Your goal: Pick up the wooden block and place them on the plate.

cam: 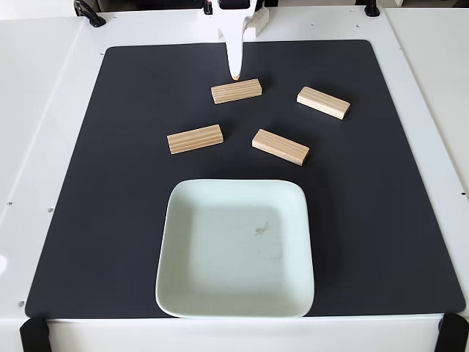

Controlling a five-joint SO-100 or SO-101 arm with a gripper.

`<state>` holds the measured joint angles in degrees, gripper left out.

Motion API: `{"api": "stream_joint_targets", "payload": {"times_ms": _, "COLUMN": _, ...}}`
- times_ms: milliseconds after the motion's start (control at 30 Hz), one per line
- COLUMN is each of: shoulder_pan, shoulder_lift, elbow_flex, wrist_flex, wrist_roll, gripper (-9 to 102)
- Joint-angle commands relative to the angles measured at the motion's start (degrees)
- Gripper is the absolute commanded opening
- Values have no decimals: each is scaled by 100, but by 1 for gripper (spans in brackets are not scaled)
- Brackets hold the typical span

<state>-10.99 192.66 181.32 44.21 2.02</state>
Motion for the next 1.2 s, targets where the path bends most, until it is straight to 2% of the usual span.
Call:
{"api": "stream_joint_targets", "payload": {"times_ms": 0, "shoulder_pan": 0, "shoulder_lift": 18, "elbow_flex": -62, "wrist_flex": 18, "wrist_roll": -26, "gripper": 0}}
{"api": "stream_joint_targets", "payload": {"times_ms": 233, "shoulder_pan": -466, "shoulder_lift": -510, "elbow_flex": -1424, "wrist_flex": 26, "wrist_roll": 44, "gripper": 0}}
{"api": "stream_joint_targets", "payload": {"times_ms": 467, "shoulder_pan": -1116, "shoulder_lift": -2979, "elbow_flex": -3981, "wrist_flex": 123, "wrist_roll": 53, "gripper": 0}}
{"api": "stream_joint_targets", "payload": {"times_ms": 567, "shoulder_pan": -1354, "shoulder_lift": -4166, "elbow_flex": -5432, "wrist_flex": 765, "wrist_roll": 26, "gripper": 0}}
{"api": "stream_joint_targets", "payload": {"times_ms": 733, "shoulder_pan": -1714, "shoulder_lift": -5722, "elbow_flex": -7778, "wrist_flex": 2364, "wrist_roll": -26, "gripper": 0}}
{"api": "stream_joint_targets", "payload": {"times_ms": 900, "shoulder_pan": -2109, "shoulder_lift": -6662, "elbow_flex": -9396, "wrist_flex": 3841, "wrist_roll": -105, "gripper": 0}}
{"api": "stream_joint_targets", "payload": {"times_ms": 1000, "shoulder_pan": -2408, "shoulder_lift": -6812, "elbow_flex": -9879, "wrist_flex": 4623, "wrist_roll": -958, "gripper": 0}}
{"api": "stream_joint_targets", "payload": {"times_ms": 1100, "shoulder_pan": -2496, "shoulder_lift": -6803, "elbow_flex": -9668, "wrist_flex": 4693, "wrist_roll": -2241, "gripper": 0}}
{"api": "stream_joint_targets", "payload": {"times_ms": 1167, "shoulder_pan": -2452, "shoulder_lift": -6803, "elbow_flex": -9422, "wrist_flex": 4614, "wrist_roll": -3463, "gripper": 0}}
